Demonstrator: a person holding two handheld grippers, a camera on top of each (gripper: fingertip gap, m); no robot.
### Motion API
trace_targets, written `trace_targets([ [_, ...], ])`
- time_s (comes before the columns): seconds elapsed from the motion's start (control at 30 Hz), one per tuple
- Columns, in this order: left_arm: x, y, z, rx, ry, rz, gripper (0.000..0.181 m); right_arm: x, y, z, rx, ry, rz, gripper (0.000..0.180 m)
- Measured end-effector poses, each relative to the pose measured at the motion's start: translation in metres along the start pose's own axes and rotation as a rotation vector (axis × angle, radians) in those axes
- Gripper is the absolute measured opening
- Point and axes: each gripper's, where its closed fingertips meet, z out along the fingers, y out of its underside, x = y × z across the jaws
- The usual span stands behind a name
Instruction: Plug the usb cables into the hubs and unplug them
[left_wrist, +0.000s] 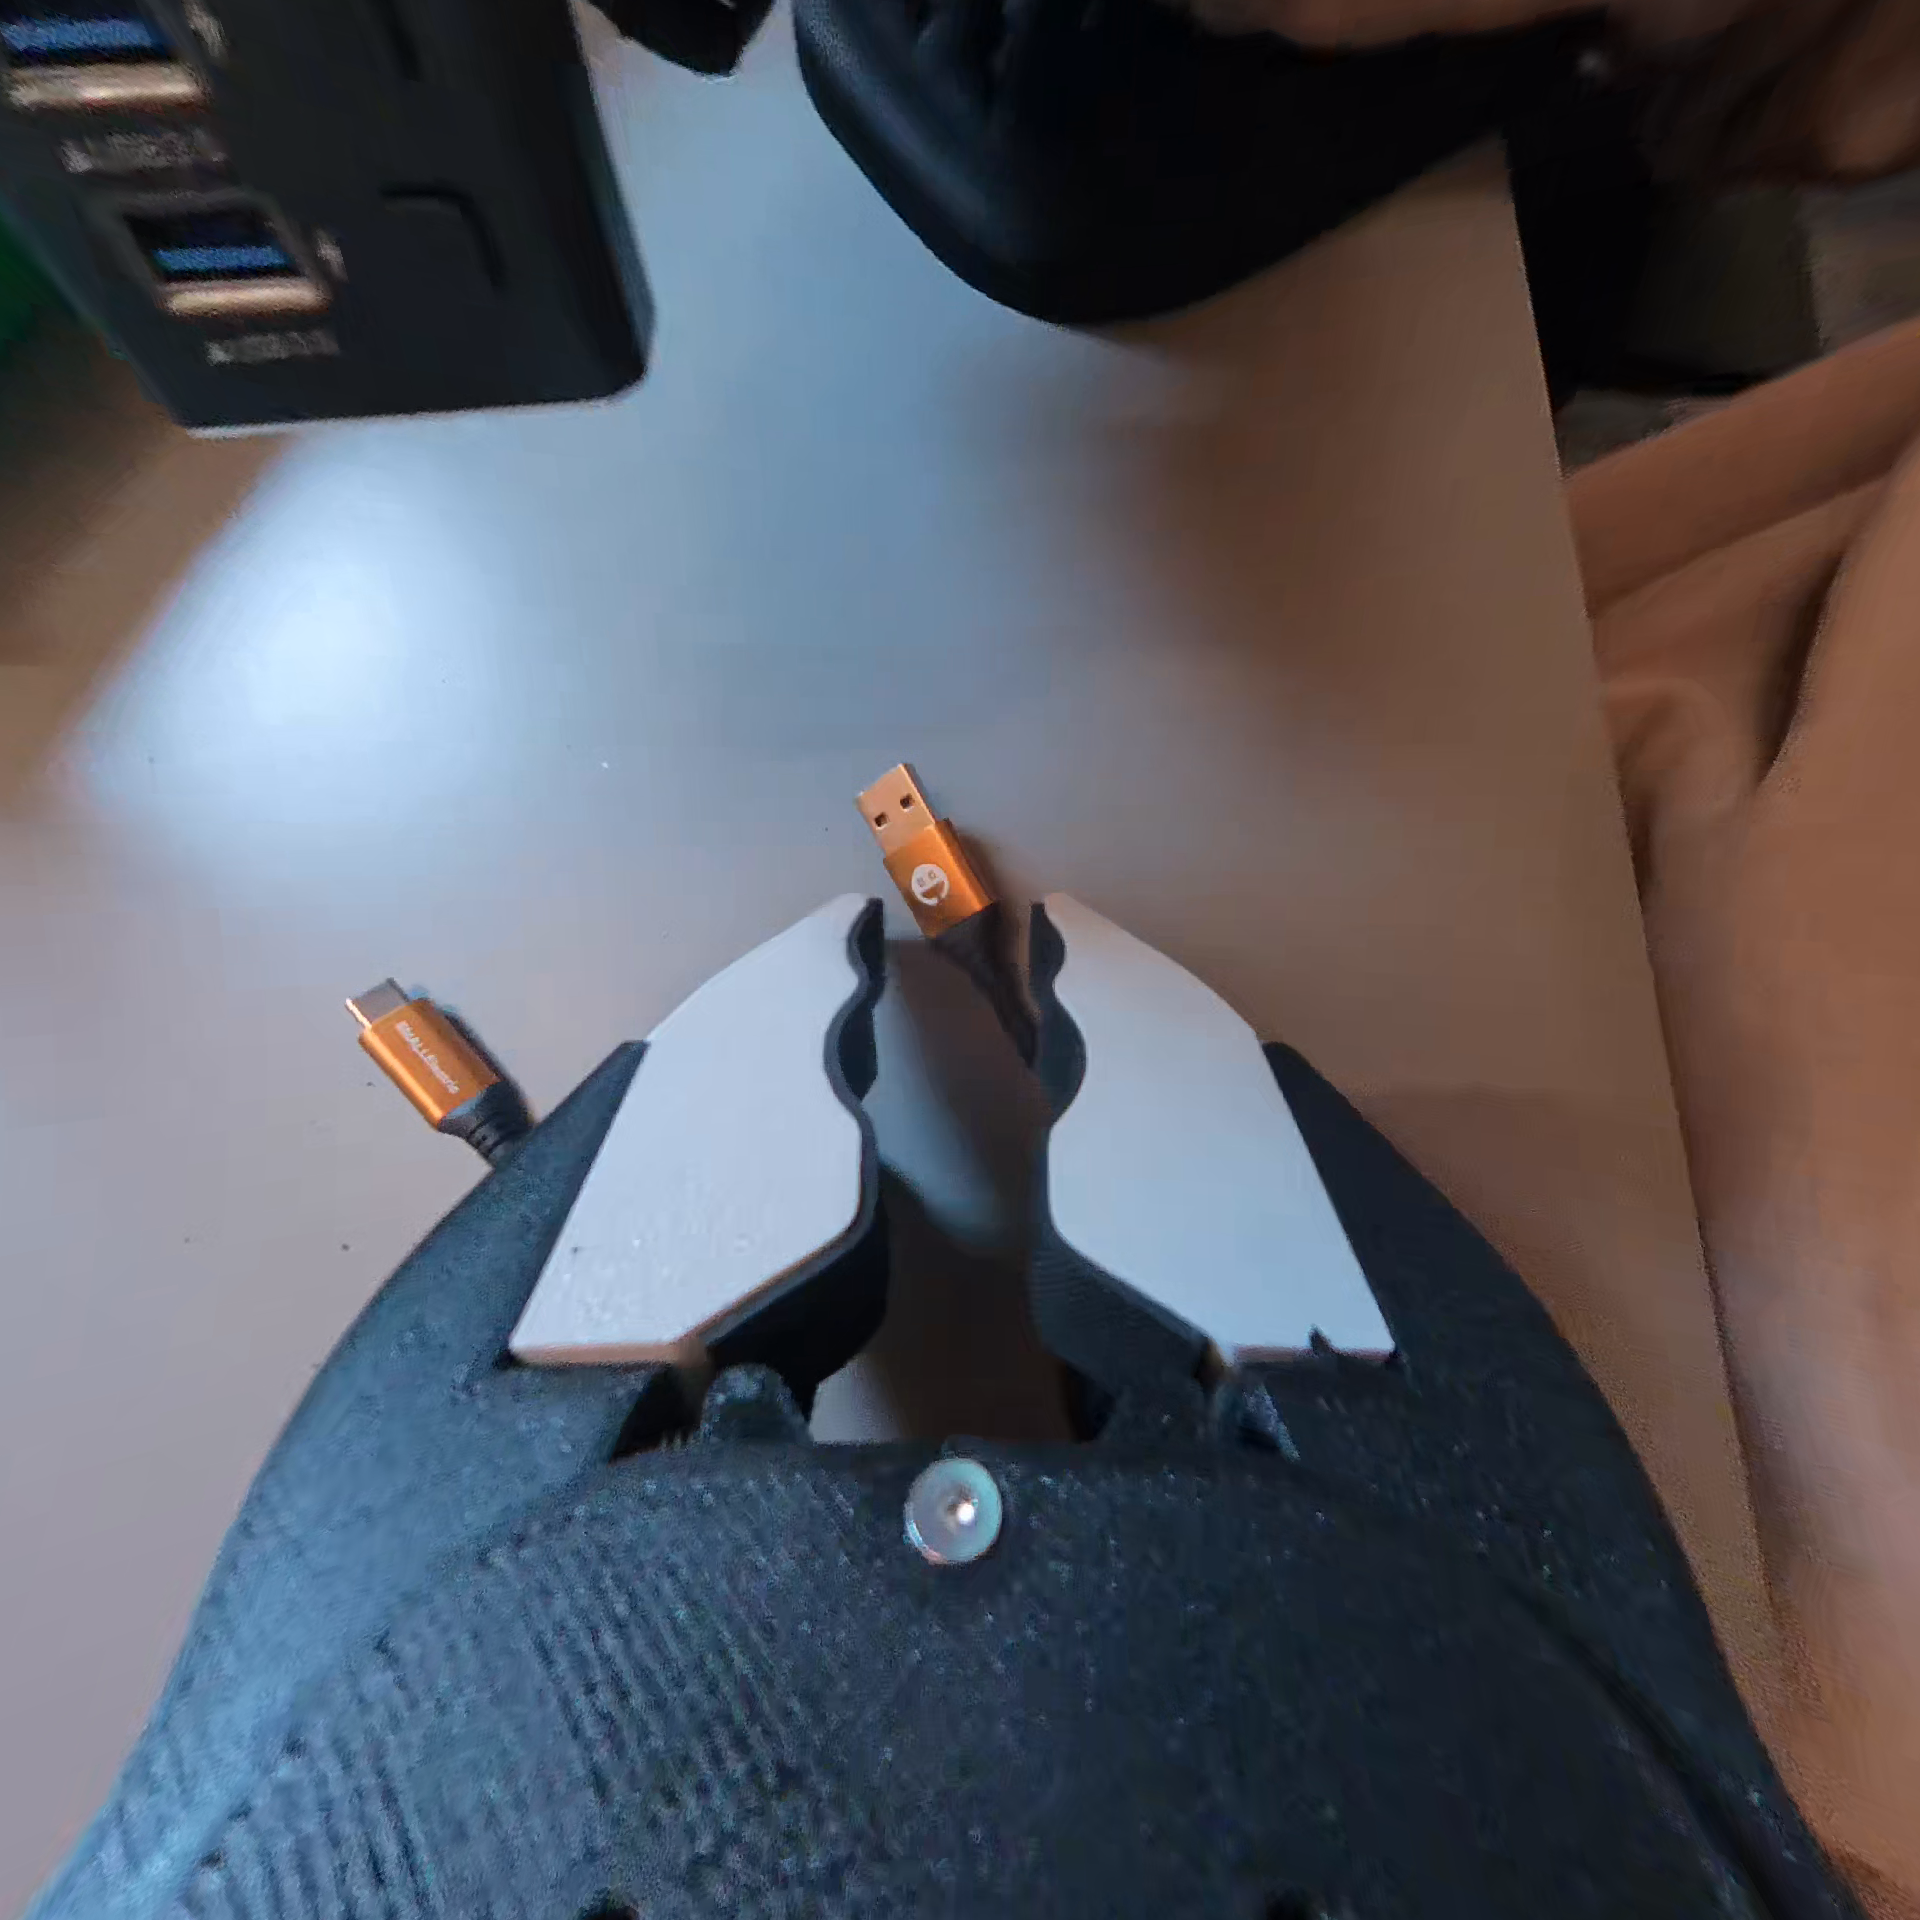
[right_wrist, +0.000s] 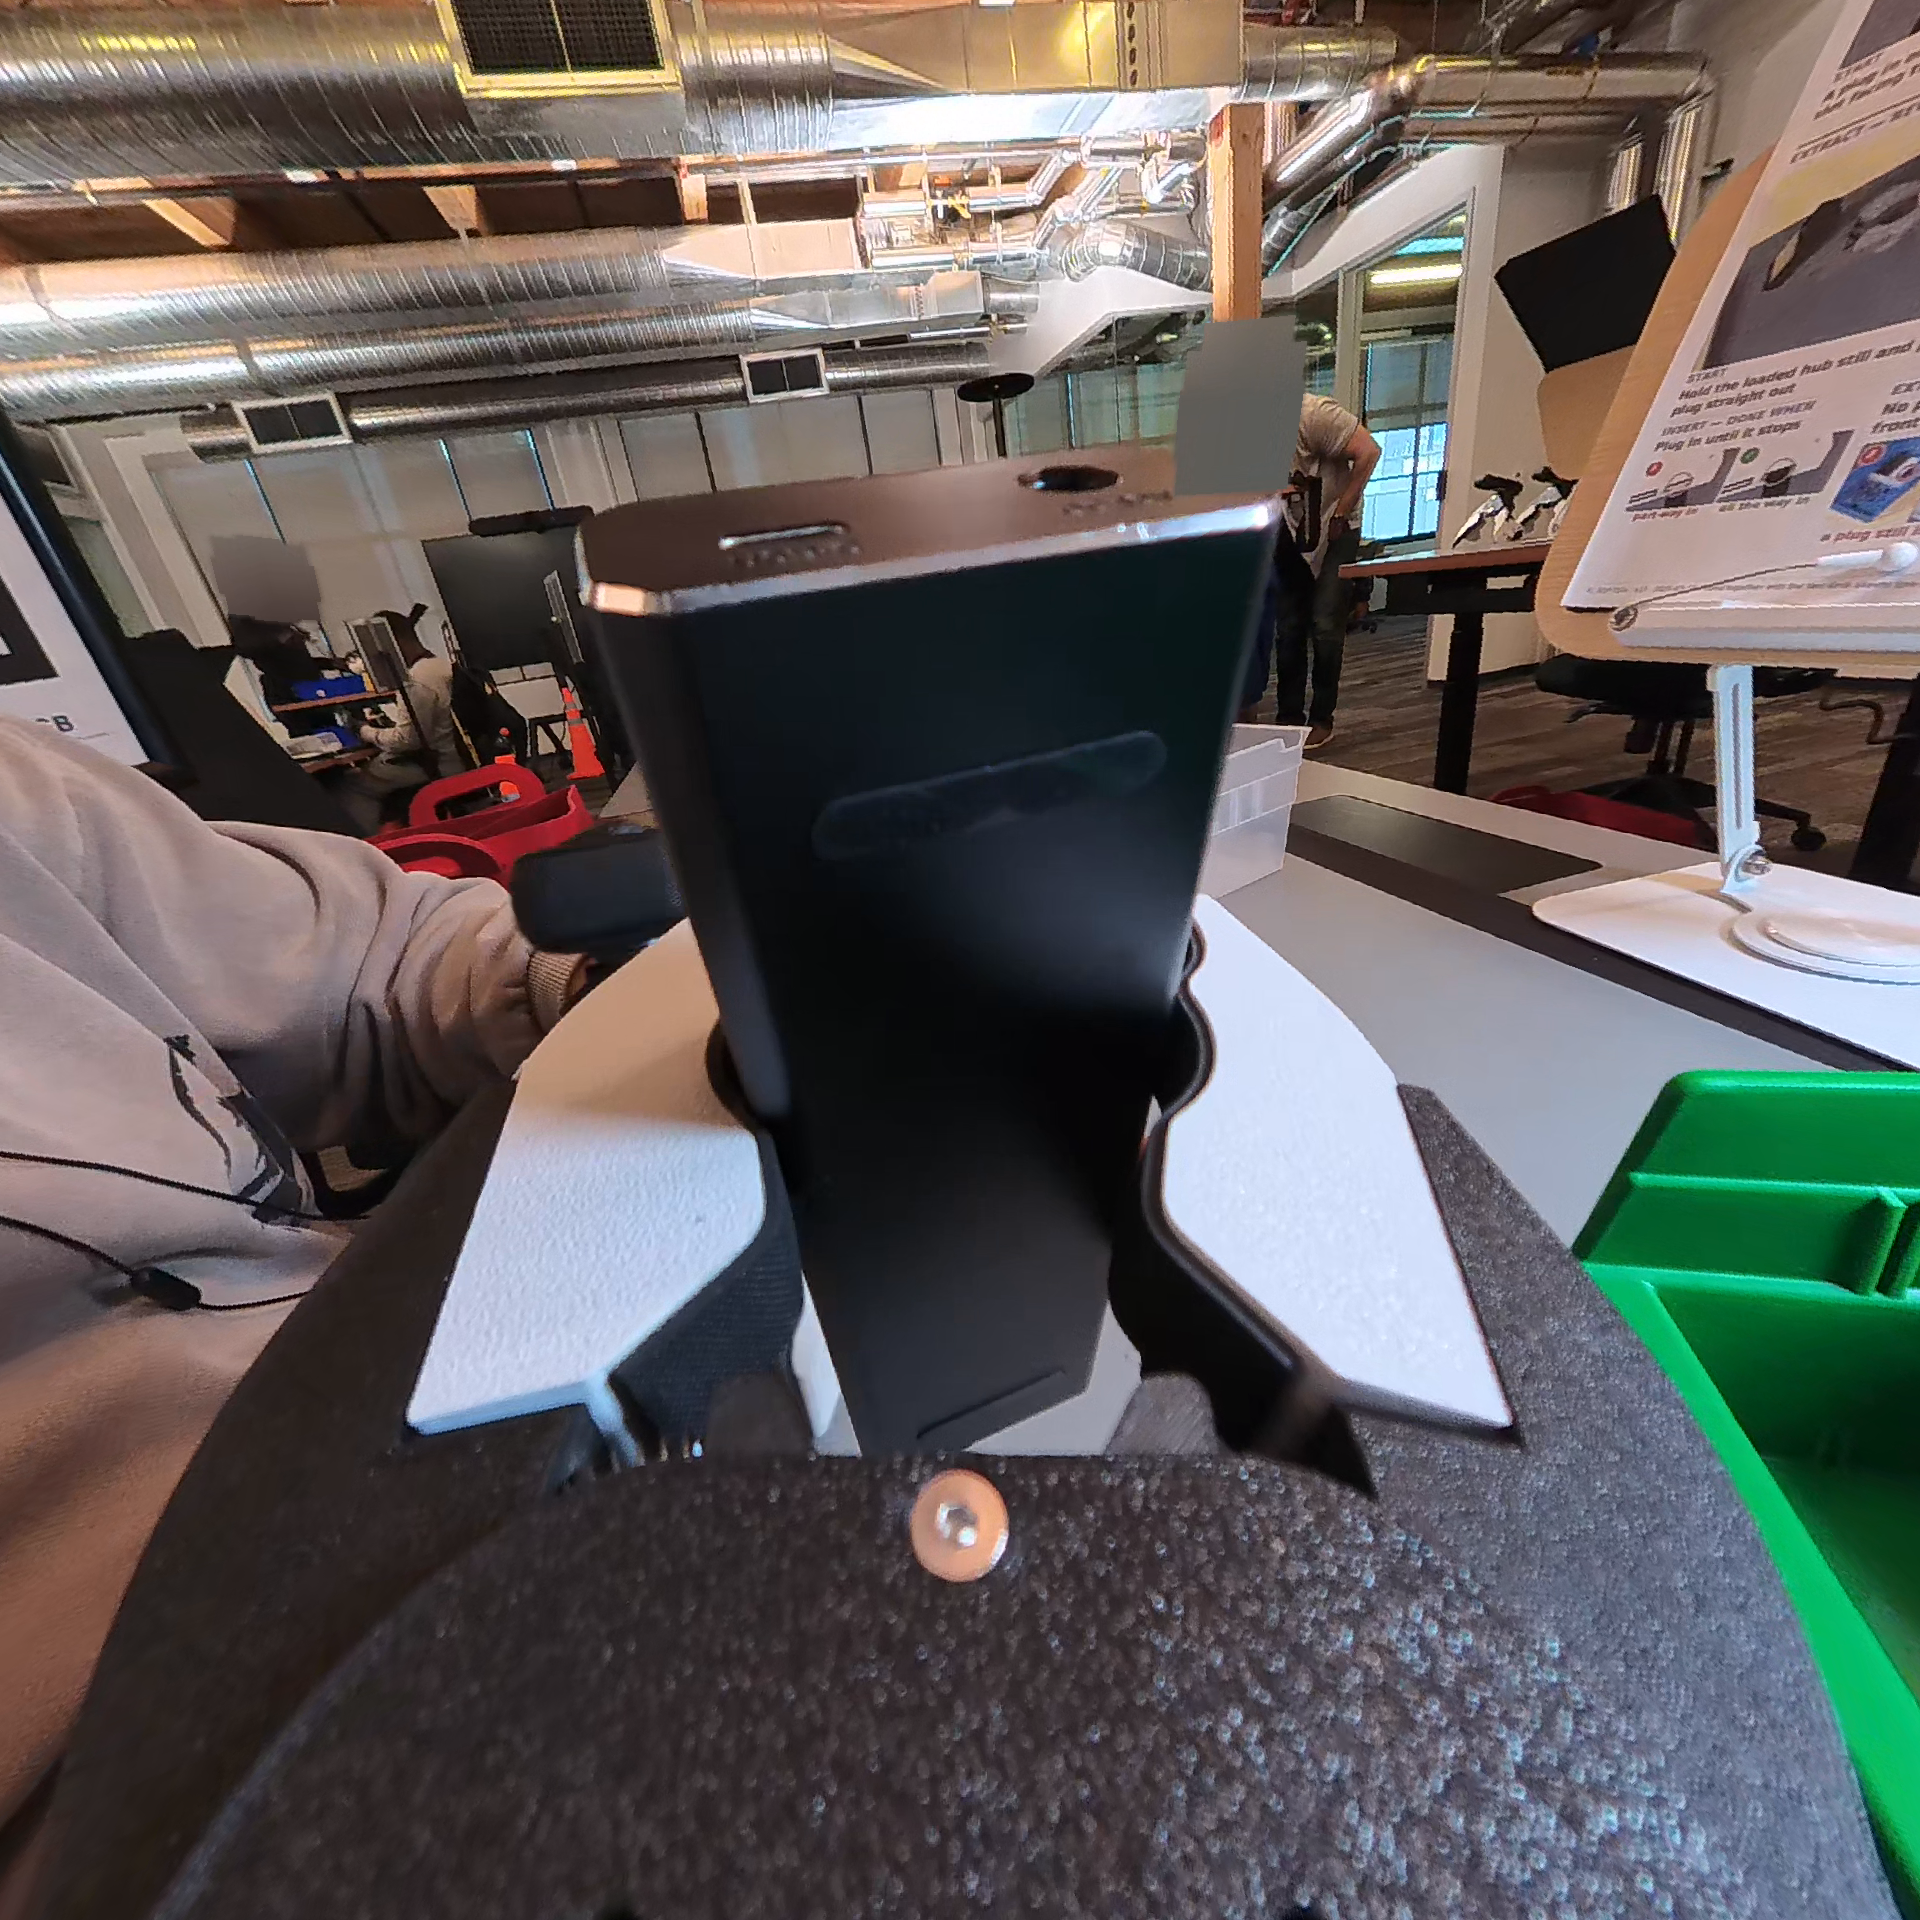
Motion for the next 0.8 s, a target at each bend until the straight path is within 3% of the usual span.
trace_targets([
  [0.03, 0.001, 0.002, 0.0, -0.013, -0.011, 0.035, 0.018, 0.0, 0.0, 0.0, 0.001, 0.0, 0.001, 0.075],
  [0.13, -0.002, 0.006, -0.002, -0.032, -0.052, 0.121, 0.014, 0.0, 0.0, 0.0, 0.0, 0.003, 0.001, 0.075],
  [0.5, -0.014, -0.016, -0.038, 0.132, -0.104, 0.149, 0.011, -0.001, -0.002, -0.001, 0.012, -0.002, -0.004, 0.075],
  [0.67, -0.012, -0.049, -0.1, 0.288, -0.128, 0.186, 0.008, -0.002, -0.004, -0.001, 0.016, -0.004, -0.007, 0.075],
  [0.8, 0.002, -0.086, -0.165, 0.549, -0.023, 0.126, 0.007, 0.003, -0.004, -0.003, 0.019, 0.005, 0.007, 0.076],
])
